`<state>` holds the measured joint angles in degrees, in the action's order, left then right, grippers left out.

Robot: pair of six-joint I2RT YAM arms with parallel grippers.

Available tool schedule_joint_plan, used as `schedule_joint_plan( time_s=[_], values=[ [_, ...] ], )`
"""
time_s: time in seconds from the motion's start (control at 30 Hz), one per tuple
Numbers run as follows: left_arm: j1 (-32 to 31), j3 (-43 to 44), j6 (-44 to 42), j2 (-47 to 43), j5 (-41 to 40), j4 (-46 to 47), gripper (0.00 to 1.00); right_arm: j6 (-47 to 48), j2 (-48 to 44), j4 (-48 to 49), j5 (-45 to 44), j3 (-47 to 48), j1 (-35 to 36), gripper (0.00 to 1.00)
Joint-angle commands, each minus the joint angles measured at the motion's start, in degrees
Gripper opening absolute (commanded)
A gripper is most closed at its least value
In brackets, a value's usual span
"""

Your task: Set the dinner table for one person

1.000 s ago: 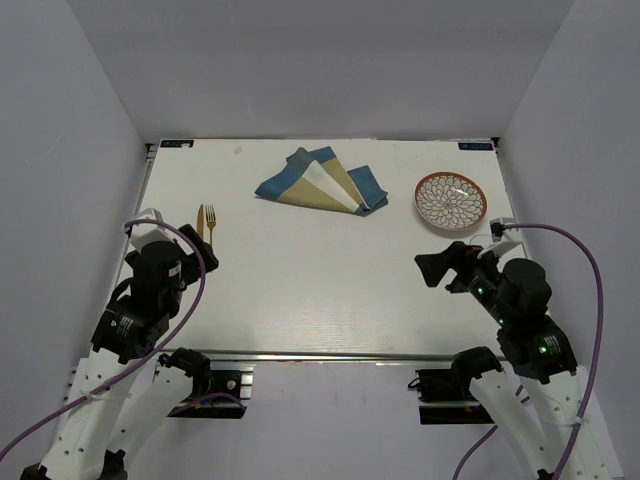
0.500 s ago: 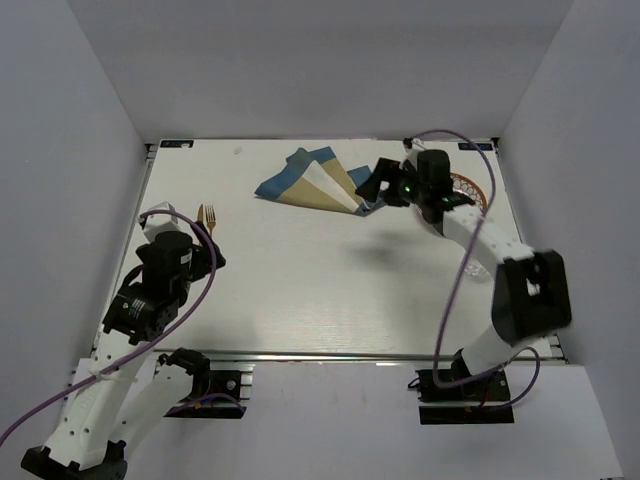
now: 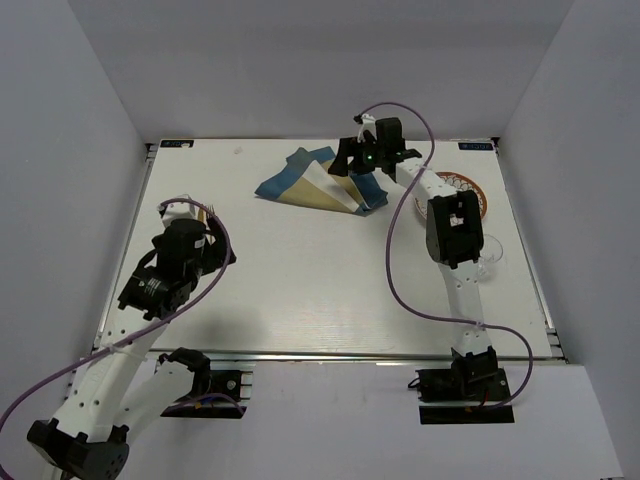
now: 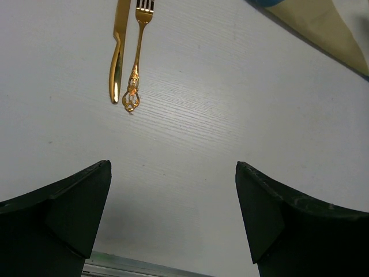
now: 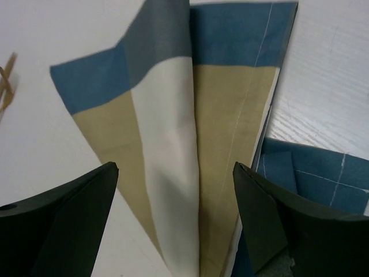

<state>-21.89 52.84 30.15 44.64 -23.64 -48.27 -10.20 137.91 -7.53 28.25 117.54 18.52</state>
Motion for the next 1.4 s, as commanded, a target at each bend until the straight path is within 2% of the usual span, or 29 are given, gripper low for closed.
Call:
schedule_joint_plan(
  time_s=[0.0,0.13,0.3,0.4,0.5,0.6,0.63,0.73,0.83,0.97,1.0,1.1,1.37],
  values=[
    [-0.3,-0.6,-1.6,1.0,2.3,1.3,0.98,3.7,3.6,-2.9,2.4,5.9,0.9,0.85],
    [-0.3,-0.5,-1.9,2.2,2.9,1.4,0.98,4.7,4.8,-0.7,3.9,4.7,2.3,0.81],
    [-0.3,-0.6,-2.1,1.9,3.4,1.6,0.98,5.5,5.1,-0.2,0.8,3.8,4.3,0.77],
    [-0.3,-0.7,-2.1,1.3,3.4,1.8,0.98,5.5,6.1,-1.3,-0.8,4.5,5.1,0.69],
    [-0.3,-0.7,-2.1,0.7,3.4,1.7,0.98,4.7,6.1,-1.5,-1.9,4.1,5.4,0.4],
    [-0.3,-0.8,-2.1,0.2,3.4,1.9,0.98,3.9,5.0,-1.3,-2.5,3.3,5.4,0.05],
    [-0.3,-0.8,-2.1,-0.2,3.4,1.8,0.98,3.9,3.7,-1.3,-2.5,2.9,5.6,0.0],
    [-0.3,-0.9,-2.2,-0.5,3.5,1.9,0.98,5.3,-2.5,1.9,-2.1,-3.9,6.2,0.0],
    [-0.3,-0.7,-2.1,-0.5,3.6,1.9,0.98,8.3,-11.3,8.7,-6.7,-15.1,8.0,0.0],
    [-0.3,-0.9,-2.2,-1.3,3.6,1.9,0.98,13.9,-22.1,17.1,-18.6,-30.7,10.9,0.0],
    [-0.3,-0.9,-2.2,-1.4,3.5,1.9,0.98,14.3,-26.2,18.4,-20.4,-37.0,13.4,0.0],
    [-0.3,-0.8,-2.2,-1.8,3.5,1.9,0.98,14.6,-32.8,24.3,-26.5,-48.0,17.1,0.0],
    [-0.3,-0.7,-1.8,-2.7,2.8,1.4,0.98,14.0,-45.3,28.4,-39.9,-65.1,28.0,0.0]
  ],
)
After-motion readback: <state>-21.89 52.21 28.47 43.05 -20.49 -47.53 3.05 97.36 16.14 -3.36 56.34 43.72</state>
